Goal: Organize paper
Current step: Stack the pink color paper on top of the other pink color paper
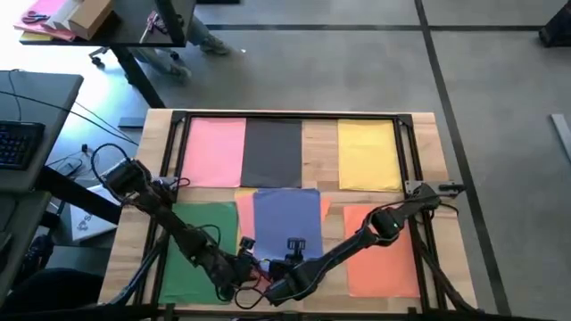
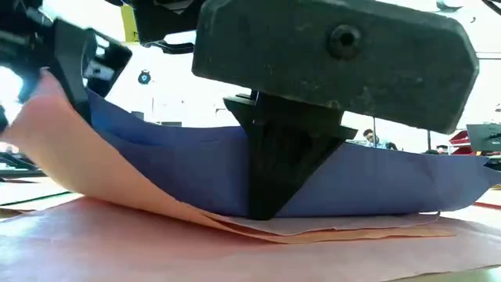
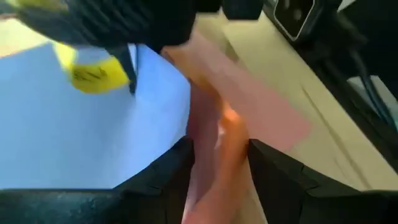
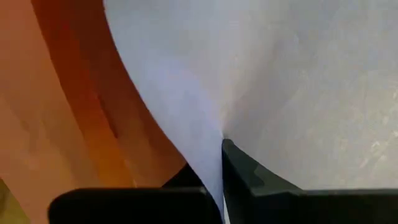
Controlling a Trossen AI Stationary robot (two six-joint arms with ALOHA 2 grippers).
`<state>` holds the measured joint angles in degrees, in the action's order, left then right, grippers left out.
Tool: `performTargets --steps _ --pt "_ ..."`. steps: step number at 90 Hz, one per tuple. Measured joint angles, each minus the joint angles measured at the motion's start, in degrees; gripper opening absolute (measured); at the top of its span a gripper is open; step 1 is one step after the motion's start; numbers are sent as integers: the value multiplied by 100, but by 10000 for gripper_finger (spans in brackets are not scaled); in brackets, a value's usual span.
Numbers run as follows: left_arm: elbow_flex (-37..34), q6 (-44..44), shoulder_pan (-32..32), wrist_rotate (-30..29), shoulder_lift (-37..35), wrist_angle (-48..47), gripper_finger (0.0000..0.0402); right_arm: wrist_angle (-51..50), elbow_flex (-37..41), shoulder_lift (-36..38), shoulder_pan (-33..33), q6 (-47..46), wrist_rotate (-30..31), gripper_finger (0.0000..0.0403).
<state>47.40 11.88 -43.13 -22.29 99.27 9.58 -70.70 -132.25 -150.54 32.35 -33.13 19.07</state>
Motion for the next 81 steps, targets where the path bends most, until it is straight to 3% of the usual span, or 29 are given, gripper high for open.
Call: performTargets --steps 17,42,60,81 --pt "0 0 2 -175 -64 -168 145 1 0 0 1 -2 2 0" --pt "0 4 -39 173 -132 -218 145 0 2 0 3 -4 22 0" --pt "0 -45 -26 -394 -240 -371 145 0 2 0 3 -4 24 0" --pt "0 -91 -163 135 1 -460 145 -4 2 0 5 -33 30 0"
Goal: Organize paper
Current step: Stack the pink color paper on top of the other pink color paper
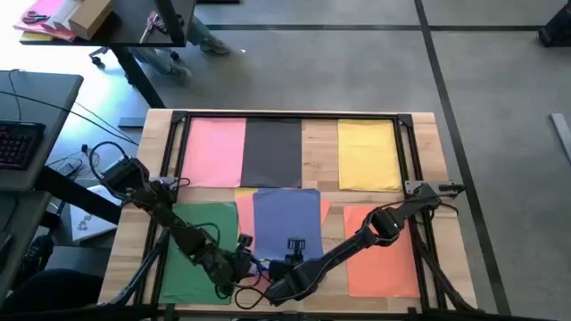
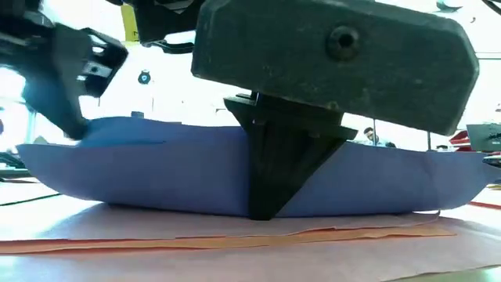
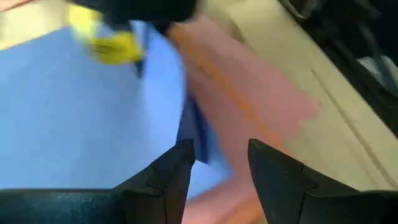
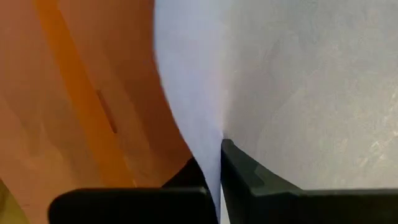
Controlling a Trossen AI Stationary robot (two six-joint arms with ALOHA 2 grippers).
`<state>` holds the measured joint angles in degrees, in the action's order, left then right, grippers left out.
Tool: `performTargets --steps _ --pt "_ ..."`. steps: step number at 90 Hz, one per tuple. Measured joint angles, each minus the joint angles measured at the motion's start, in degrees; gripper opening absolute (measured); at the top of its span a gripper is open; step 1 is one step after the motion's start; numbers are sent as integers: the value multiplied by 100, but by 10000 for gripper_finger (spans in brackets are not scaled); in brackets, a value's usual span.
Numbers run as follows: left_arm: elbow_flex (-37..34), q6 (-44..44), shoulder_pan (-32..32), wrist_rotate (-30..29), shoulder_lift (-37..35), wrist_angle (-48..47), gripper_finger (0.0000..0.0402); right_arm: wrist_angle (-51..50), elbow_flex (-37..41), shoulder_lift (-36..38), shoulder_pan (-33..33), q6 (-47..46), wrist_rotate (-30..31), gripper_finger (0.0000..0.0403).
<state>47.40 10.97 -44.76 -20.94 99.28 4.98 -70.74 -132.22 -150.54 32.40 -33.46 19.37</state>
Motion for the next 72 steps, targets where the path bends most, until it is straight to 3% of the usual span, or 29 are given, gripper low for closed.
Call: performTargets --steps 12,28,41,56,72 --pt "0 -189 -331 -342 257 55 145 -2 0 0 0 -1 21 0" --pt "0 -473 -638 -1260 549 354 145 -6 0 0 2 1 41 0" --pt "0 -567 -626 -1153 794 644 145 -7 0 0 2 3 45 0" --pt "0 -721 -626 -1644 833 666 145 -9 0 0 2 3 58 0" --pt "26 -917 -633 -1178 833 661 145 -11 0 0 2 5 58 0"
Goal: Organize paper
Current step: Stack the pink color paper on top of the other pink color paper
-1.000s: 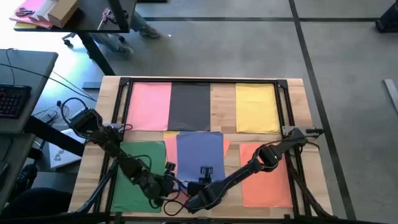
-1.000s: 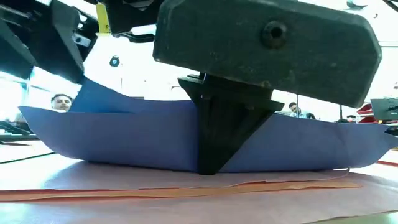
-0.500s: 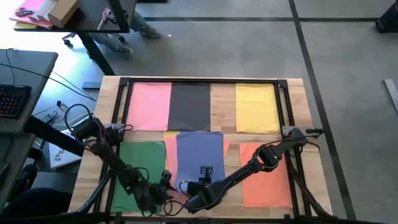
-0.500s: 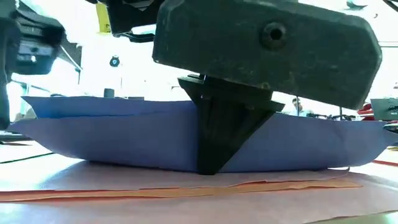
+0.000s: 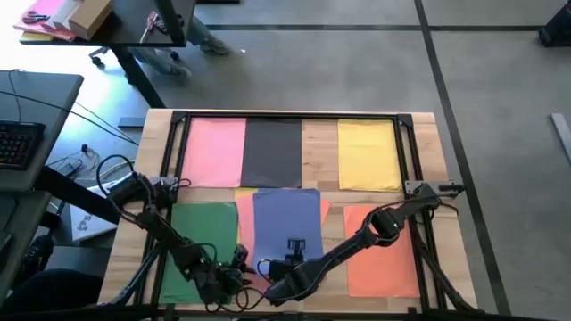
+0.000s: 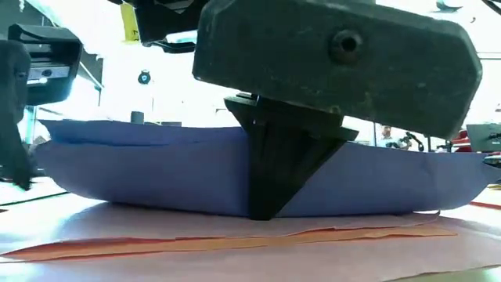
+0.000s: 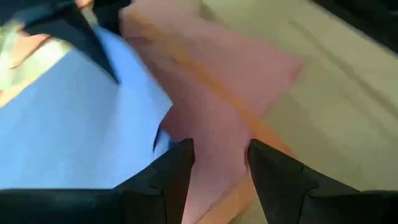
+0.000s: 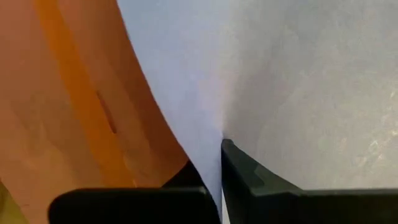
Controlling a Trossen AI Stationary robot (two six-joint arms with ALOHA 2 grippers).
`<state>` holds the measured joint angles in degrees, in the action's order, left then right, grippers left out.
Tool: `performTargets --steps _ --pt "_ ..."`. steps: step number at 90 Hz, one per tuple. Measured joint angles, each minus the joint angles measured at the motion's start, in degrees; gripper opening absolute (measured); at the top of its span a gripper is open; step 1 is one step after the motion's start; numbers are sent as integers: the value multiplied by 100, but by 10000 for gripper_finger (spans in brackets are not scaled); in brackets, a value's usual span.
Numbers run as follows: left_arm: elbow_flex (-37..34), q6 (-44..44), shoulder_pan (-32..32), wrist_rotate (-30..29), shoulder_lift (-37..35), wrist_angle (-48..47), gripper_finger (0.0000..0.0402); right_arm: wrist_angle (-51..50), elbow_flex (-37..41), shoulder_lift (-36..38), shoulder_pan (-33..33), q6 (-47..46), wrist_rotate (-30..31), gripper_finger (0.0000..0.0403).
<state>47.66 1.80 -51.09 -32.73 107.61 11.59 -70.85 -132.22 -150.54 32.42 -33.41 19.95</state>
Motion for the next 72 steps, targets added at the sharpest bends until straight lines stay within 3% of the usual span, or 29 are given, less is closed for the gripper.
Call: performTargets --steps 21,28,72 --pt "72 -227 23 -32 0 -92 145 0 0 0 -2 0 1 0" --pt "72 -29 177 269 0 -223 140 -1 0 0 -2 -1 1 0" --pt "368 -42 288 647 33 -184 61 -2 0 0 -4 26 6 0"
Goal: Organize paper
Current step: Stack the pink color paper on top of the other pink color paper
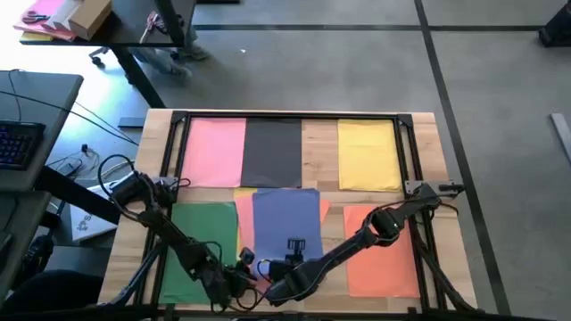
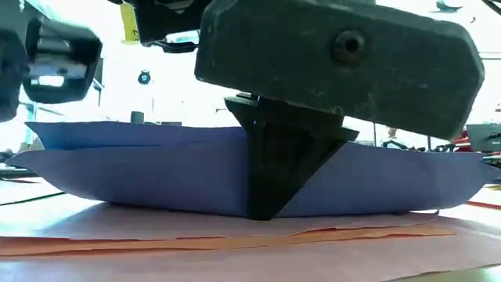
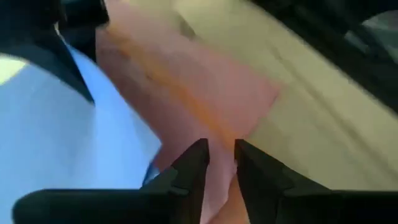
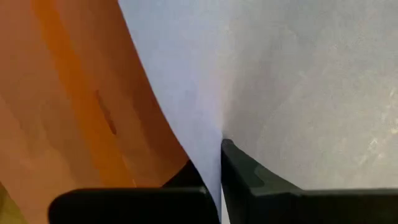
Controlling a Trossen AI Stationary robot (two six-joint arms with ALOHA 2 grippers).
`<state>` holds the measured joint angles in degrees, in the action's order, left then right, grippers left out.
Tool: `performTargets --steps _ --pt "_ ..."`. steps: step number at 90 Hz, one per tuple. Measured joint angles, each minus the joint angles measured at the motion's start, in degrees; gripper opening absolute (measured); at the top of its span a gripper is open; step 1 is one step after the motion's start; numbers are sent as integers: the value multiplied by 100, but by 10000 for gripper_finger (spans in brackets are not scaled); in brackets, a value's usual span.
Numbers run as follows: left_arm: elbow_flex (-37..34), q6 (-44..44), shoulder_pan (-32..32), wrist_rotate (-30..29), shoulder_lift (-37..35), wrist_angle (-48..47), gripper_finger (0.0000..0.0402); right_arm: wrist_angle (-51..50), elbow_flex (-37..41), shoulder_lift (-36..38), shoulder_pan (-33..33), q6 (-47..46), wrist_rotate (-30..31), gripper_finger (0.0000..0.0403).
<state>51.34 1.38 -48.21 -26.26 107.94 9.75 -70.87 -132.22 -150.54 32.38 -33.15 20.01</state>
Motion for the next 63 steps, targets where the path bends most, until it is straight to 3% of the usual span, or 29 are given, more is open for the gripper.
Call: performTargets --steps 28,52,63 --pt "10 242 149 272 0 -514 35 -2 0 0 0 -42 1 0" --pt "108 393 131 329 0 -538 36 0 0 0 0 -42 0 0" --pt "249 401 127 345 0 -563 56 0 0 0 0 -44 0 0"
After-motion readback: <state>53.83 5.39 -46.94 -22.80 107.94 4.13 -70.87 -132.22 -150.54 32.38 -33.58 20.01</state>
